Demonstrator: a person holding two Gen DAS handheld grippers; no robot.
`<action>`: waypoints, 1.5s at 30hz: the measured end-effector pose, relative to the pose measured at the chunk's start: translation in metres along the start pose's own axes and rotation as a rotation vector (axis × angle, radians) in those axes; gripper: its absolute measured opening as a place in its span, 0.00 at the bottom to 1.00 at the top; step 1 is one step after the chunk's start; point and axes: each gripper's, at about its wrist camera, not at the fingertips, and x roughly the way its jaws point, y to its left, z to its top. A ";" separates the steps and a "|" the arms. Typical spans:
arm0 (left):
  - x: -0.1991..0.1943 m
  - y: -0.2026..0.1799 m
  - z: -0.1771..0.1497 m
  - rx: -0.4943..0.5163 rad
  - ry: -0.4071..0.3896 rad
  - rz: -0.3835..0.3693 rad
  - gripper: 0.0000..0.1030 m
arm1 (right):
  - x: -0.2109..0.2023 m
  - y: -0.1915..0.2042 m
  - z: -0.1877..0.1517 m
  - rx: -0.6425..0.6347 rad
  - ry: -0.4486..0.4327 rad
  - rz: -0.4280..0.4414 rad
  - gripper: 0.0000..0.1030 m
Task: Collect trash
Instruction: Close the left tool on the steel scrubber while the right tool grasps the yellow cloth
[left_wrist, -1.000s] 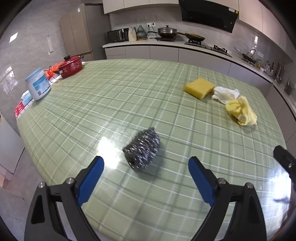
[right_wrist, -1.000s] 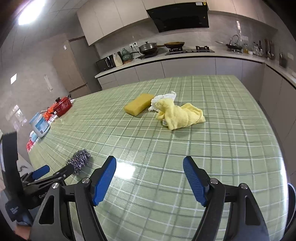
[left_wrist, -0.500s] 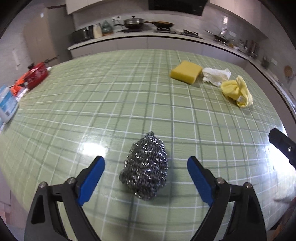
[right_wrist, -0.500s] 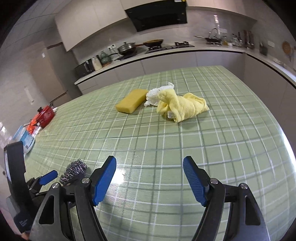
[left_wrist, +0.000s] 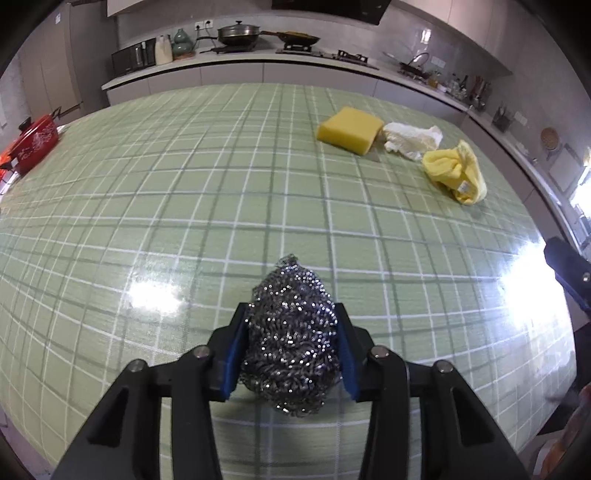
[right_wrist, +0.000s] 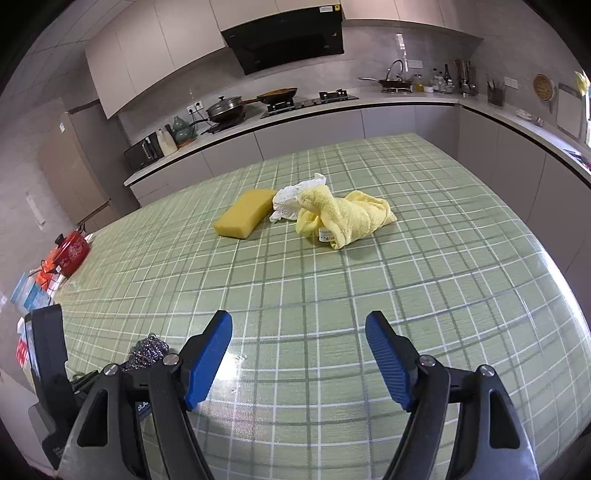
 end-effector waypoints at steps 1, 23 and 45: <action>0.000 -0.001 0.001 0.005 -0.002 -0.005 0.43 | 0.000 -0.001 0.000 0.006 0.000 -0.002 0.74; 0.012 -0.048 0.067 -0.004 -0.077 -0.075 0.42 | 0.030 -0.040 0.037 0.040 0.019 -0.049 0.74; 0.062 -0.075 0.126 -0.047 -0.086 -0.022 0.42 | 0.149 -0.037 0.097 -0.095 0.111 -0.033 0.79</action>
